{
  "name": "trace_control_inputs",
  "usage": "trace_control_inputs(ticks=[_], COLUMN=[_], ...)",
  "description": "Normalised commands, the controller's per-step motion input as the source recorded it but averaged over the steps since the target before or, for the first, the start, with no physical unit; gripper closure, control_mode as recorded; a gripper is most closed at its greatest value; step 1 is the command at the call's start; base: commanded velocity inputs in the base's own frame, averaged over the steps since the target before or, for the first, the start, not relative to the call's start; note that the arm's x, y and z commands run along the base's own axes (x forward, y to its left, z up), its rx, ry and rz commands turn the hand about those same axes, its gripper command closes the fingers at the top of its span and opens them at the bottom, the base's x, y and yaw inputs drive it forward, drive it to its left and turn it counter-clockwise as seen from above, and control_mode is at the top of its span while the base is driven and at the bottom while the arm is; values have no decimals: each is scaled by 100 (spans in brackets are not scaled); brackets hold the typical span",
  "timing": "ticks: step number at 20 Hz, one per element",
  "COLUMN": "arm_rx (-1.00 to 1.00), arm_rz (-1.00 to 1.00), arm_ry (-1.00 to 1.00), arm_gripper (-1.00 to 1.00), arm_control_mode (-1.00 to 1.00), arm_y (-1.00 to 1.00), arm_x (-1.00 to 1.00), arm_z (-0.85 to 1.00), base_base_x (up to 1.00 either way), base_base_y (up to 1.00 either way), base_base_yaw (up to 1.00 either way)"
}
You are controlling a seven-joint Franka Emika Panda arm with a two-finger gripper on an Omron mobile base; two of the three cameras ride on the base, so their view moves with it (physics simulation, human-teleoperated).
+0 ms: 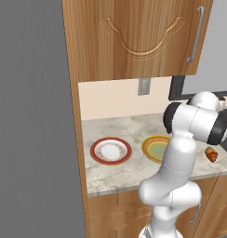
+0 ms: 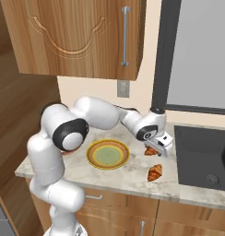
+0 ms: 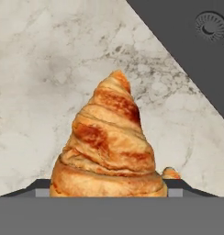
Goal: Place the pastries on the plates.
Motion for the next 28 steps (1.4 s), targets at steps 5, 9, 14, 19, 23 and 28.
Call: trace_control_inputs(ticks=[5, 9, 14, 19, 23, 28], arm_rx=[0, 0, -3, -7, -4, -1], arm_rz=[6, 5, 6, 7, 3, 1], arm_ry=[-15, -23, -19, -3, 2, 0], arm_gripper=[100, 100, 100, 100, 100, 100], arm_control_mode=[-100, -100, -100, -100, -100, -100], arm_y=[23, 49, 76, 87, 85, 80], arm_x=[-55, -51, -36, -9, 0, 0], arm_z=[66, 25, 55, 22, 22, 14], base_base_x=[0, 0, 0, 0, 0, 0], base_base_y=[0, 0, 0, 0, 0, 0], base_base_yaw=[0, 0, 0, 0, 0, 0])
